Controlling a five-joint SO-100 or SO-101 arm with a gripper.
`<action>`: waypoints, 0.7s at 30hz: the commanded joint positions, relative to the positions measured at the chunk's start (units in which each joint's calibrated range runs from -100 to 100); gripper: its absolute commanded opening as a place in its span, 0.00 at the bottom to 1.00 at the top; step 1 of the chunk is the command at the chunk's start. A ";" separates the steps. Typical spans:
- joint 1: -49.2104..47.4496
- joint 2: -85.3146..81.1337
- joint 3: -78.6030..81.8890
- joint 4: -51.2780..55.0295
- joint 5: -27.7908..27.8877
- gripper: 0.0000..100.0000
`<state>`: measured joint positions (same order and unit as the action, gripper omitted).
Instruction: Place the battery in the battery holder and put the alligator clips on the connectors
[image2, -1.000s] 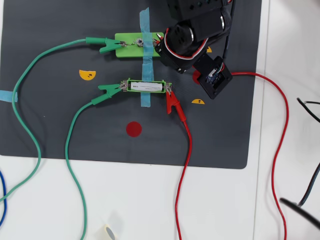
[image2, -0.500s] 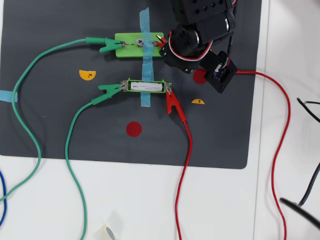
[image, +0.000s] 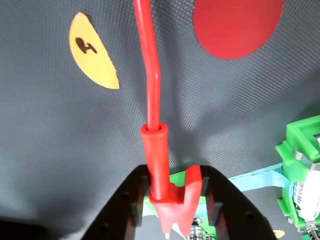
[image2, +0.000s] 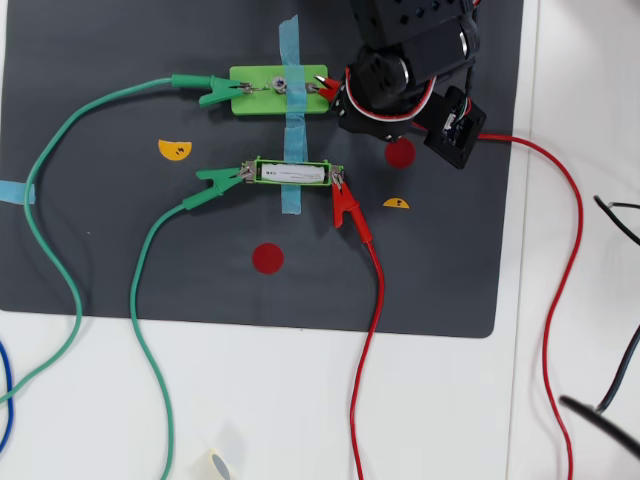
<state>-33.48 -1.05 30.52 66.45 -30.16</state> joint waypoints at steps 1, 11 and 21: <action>-0.69 -0.95 -2.27 -0.57 0.29 0.01; -0.69 -0.10 -2.63 -0.40 0.29 0.01; -0.79 -0.01 -4.20 0.29 1.90 0.01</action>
<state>-33.93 -0.71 28.65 66.45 -28.46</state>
